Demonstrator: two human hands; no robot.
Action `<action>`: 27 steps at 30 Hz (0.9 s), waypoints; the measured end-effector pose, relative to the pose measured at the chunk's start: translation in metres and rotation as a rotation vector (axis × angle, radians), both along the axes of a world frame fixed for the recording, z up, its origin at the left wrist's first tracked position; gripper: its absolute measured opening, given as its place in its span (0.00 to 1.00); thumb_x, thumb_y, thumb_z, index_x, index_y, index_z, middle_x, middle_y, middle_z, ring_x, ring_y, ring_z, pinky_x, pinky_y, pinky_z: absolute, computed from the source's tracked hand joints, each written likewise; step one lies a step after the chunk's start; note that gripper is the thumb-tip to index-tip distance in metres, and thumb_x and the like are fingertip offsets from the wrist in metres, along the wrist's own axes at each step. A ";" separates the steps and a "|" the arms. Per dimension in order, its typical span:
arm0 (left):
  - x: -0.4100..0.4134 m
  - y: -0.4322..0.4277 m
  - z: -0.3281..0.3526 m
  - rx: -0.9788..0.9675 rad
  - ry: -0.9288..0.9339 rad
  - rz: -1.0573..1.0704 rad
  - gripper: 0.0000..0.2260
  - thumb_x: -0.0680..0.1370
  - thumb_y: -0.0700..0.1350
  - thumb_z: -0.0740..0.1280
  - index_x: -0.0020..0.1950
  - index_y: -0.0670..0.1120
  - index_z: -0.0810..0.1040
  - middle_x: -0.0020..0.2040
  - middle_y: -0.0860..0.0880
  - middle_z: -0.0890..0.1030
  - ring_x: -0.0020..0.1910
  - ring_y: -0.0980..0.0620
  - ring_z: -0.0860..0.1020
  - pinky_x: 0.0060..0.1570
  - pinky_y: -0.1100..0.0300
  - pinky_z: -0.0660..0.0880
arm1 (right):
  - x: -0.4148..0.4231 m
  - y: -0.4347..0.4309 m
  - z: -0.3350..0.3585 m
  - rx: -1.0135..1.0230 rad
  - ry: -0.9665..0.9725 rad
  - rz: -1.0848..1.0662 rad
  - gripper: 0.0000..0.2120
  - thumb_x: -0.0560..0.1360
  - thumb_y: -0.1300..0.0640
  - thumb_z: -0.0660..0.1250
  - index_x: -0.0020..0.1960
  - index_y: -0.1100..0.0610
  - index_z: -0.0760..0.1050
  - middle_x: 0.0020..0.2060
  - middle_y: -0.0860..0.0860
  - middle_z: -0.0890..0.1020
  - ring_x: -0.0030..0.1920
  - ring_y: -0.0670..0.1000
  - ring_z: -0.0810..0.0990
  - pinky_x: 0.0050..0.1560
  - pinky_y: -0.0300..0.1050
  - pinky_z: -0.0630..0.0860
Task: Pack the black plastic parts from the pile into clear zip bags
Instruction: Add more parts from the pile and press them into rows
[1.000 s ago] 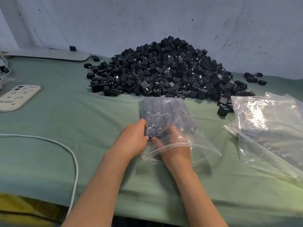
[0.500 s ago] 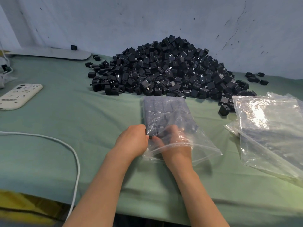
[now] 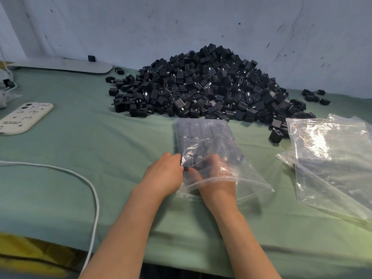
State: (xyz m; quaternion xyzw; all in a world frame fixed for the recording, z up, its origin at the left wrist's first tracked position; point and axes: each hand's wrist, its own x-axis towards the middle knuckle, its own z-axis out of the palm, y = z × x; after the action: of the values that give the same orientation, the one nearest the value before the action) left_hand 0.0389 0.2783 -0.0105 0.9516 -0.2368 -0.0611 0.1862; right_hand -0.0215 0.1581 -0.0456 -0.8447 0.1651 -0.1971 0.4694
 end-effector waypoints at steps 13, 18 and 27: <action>0.004 -0.004 0.000 -0.136 0.092 0.008 0.16 0.80 0.42 0.59 0.66 0.39 0.68 0.64 0.44 0.69 0.60 0.45 0.72 0.60 0.54 0.68 | -0.001 -0.001 0.001 -0.054 -0.010 -0.006 0.11 0.70 0.49 0.72 0.44 0.47 0.70 0.46 0.47 0.76 0.46 0.48 0.77 0.49 0.46 0.75; 0.004 -0.004 -0.001 -0.178 0.089 0.023 0.18 0.79 0.42 0.61 0.69 0.44 0.67 0.62 0.44 0.70 0.55 0.45 0.74 0.59 0.55 0.69 | -0.002 0.000 0.002 -0.039 -0.013 0.005 0.11 0.70 0.49 0.73 0.44 0.47 0.71 0.46 0.47 0.77 0.46 0.48 0.78 0.50 0.48 0.76; 0.003 -0.004 0.000 -0.221 0.081 -0.016 0.19 0.79 0.40 0.61 0.70 0.51 0.69 0.64 0.48 0.68 0.56 0.48 0.74 0.62 0.58 0.68 | 0.000 0.000 0.004 0.003 0.014 0.009 0.13 0.69 0.50 0.74 0.48 0.47 0.71 0.48 0.48 0.79 0.46 0.50 0.80 0.51 0.53 0.77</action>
State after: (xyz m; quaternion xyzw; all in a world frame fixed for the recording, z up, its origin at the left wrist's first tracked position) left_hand 0.0422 0.2744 -0.0102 0.9200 -0.2422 -0.0743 0.2990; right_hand -0.0219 0.1581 -0.0421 -0.8461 0.1650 -0.1887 0.4705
